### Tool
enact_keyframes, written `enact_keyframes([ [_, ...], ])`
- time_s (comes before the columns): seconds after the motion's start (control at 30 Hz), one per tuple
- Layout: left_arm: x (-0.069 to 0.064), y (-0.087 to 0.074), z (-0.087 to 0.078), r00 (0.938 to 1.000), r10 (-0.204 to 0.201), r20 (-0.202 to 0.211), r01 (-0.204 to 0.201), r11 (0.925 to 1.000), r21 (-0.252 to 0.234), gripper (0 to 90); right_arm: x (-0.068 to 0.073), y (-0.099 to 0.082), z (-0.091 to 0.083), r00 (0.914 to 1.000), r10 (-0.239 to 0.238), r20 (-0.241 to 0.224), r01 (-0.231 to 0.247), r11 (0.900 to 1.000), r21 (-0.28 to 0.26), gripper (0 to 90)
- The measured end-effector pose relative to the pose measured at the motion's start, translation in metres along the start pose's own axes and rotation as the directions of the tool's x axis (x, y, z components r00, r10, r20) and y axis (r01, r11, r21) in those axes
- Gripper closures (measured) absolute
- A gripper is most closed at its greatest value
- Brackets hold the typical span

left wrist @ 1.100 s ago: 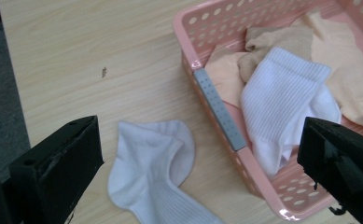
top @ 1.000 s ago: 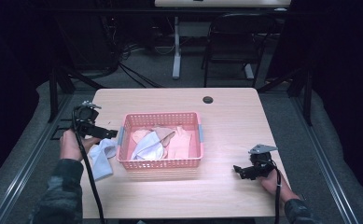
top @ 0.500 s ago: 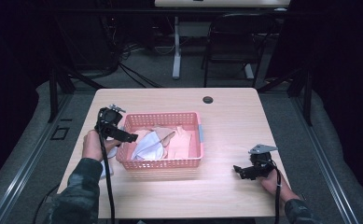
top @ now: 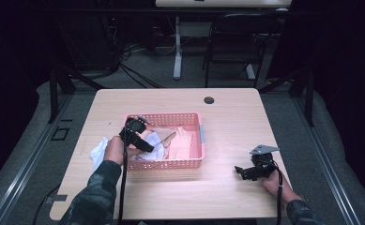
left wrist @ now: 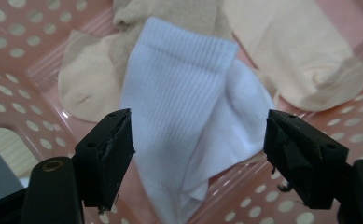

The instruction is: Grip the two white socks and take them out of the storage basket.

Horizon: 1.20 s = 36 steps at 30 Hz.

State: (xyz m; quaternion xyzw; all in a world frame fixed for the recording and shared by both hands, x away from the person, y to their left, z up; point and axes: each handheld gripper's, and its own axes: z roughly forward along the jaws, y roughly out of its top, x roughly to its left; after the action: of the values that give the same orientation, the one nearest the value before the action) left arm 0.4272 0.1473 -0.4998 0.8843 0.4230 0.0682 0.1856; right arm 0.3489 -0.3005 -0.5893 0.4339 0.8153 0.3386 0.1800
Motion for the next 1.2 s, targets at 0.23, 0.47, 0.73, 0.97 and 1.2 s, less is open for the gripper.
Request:
enact_keyframes([
  [0.23,0.006,-0.001,0.018,0.9997,-0.023,-0.008,0.024,0.9954,0.093,60.0,0.0,0.0,0.0,1.0,-0.001,-0.005,0.001,1.0,0.002,0.0],
  [0.47,0.006,-0.003,0.018,0.9997,-0.021,-0.012,0.022,0.9958,0.089,81.8,0.0,0.0,0.0,1.0,0.001,-0.009,-0.001,1.0,0.001,0.0],
  [0.73,0.008,-0.006,0.006,0.9997,-0.016,-0.016,0.017,0.9988,0.047,83.5,-0.001,0.0,0.0,0.9999,-0.003,-0.011,0.003,1.0,-0.001,0.0],
  [0.97,0.015,-0.004,-0.022,0.9999,-0.008,-0.013,0.008,0.9997,-0.022,83.5,-0.001,0.0,0.0,0.9999,-0.004,-0.012,0.004,1.0,-0.001,0.0],
  [1.2,0.023,0.001,-0.042,0.9997,-0.019,-0.016,0.018,0.9979,-0.062,83.6,-0.001,0.0,0.0,0.9999,-0.006,-0.01,0.006,1.0,0.0,0.0],
])
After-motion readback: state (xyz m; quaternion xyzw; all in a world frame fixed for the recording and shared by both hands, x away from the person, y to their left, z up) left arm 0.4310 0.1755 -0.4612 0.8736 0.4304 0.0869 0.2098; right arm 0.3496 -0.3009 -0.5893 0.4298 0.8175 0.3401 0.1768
